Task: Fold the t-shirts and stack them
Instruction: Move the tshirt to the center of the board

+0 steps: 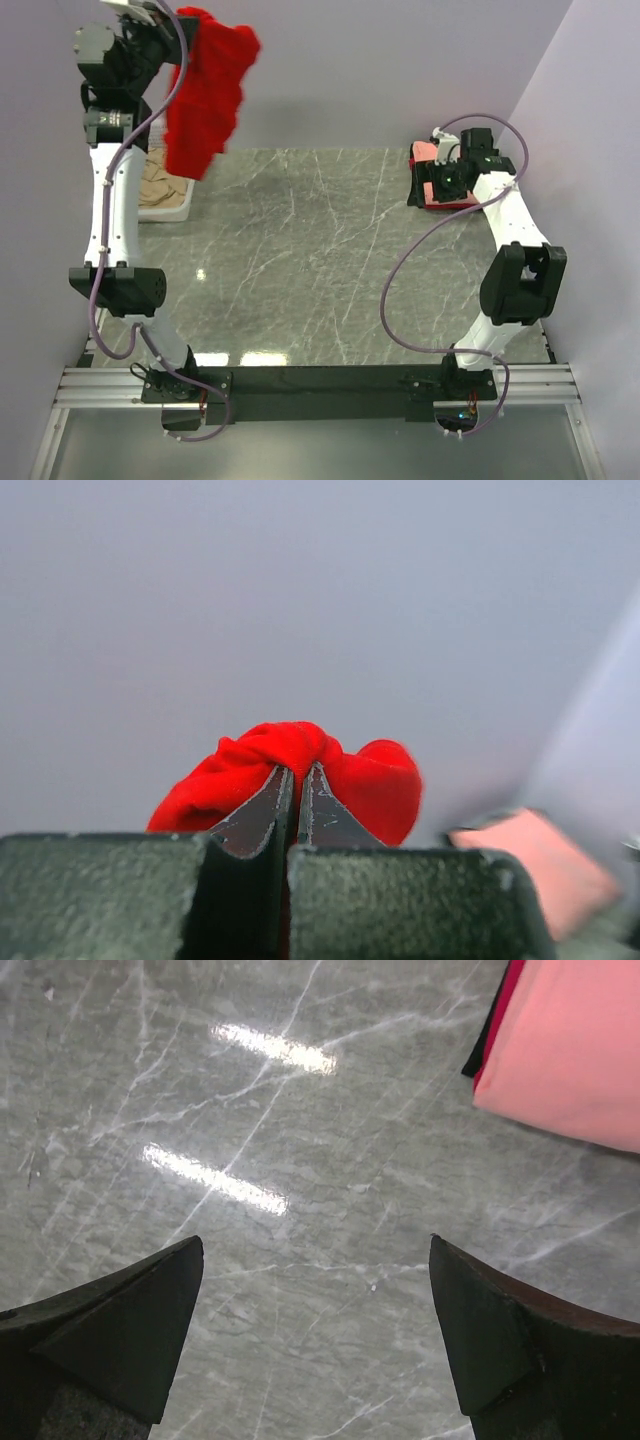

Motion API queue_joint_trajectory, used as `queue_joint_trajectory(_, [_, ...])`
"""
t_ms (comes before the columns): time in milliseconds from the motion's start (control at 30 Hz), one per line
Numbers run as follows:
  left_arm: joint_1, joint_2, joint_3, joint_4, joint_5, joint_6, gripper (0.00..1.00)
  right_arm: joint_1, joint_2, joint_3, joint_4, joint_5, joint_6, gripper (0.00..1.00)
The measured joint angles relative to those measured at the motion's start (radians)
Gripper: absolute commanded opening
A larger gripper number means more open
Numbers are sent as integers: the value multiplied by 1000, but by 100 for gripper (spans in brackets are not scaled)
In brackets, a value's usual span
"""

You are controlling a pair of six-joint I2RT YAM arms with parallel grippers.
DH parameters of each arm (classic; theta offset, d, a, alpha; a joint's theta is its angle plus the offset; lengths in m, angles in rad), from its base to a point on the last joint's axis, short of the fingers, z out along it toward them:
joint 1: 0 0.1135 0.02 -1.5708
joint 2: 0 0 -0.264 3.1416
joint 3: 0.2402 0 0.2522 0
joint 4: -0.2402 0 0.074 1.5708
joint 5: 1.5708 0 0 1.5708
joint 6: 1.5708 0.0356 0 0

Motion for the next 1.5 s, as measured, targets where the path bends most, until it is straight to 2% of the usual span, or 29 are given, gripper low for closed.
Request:
queue_joint_trajectory(133, [-74, -49, -81, 50, 122, -109, 1, -17, -42, -1, 2, 0, -3, 100])
queue_joint_trajectory(267, [-101, -153, -298, 96, 283, -213, 2, -43, -75, -10, -2, -4, -16, 100])
queue_joint_trajectory(300, [-101, -178, -359, 87, 324, -216, 7, -51, -82, -14, -7, -5, -26, 100])
queue_joint_trajectory(333, [-99, -200, -414, 77, 359, -209, 19, -57, -87, -18, -13, -5, -38, 100])
queue_joint_trajectory(367, [-94, -222, -481, 42, 407, -175, 33, -61, -93, -22, -16, -5, -47, 100])
queue_joint_trajectory(400, [-90, -235, -530, -10, 435, -131, 52, -65, -101, -29, -23, -5, -62, 100])
queue_joint_trajectory(467, [-71, -250, -645, -109, 455, -43, 64, -68, -113, -42, -33, -5, -89, 100])
queue_joint_trajectory(500, [-50, -253, -702, -156, 463, -11, 78, -69, -118, -50, -43, -7, -103, 100])
queue_joint_trajectory(567, [25, -232, -799, -252, 475, 67, 79, -67, -124, -63, -61, -14, -128, 100])
queue_joint_trajectory(667, [138, -164, -860, -380, 435, 206, 78, -48, -122, -74, -84, -9, -157, 97])
queue_joint_trajectory(767, [156, -154, -910, -448, 398, 322, 74, 5, -94, -70, -102, 2, -179, 89])
queue_joint_trajectory(867, [101, -158, -938, -496, 377, 437, 73, 76, -22, -50, -115, 13, -185, 81])
queue_joint_trajectory(900, [68, -162, -955, -499, 364, 472, 73, 95, 4, -44, -114, 18, -184, 74])
queue_joint_trajectory(1000, [-33, -177, -1025, -504, 330, 550, 75, 158, 116, -10, -116, 27, -162, 67])
queue_joint_trajectory(1167, [-219, -234, -1190, -427, 257, 623, 79, 224, 264, 45, -101, 23, -114, 66])
queue_joint_trajectory(1333, [-346, -249, -1262, -322, 165, 670, 76, 251, 353, 88, -88, 21, -93, 65])
queue_joint_trajectory(1433, [-379, -218, -1262, -270, 114, 686, 74, 256, 406, 118, -77, 26, -87, 47])
queue_joint_trajectory(1467, [-386, -206, -1262, -260, 97, 688, 72, 256, 423, 127, -76, 27, -83, 35])
queue_joint_trajectory(1500, [-391, -194, -1262, -254, 82, 692, 72, 256, 438, 133, -76, 28, -85, 27])
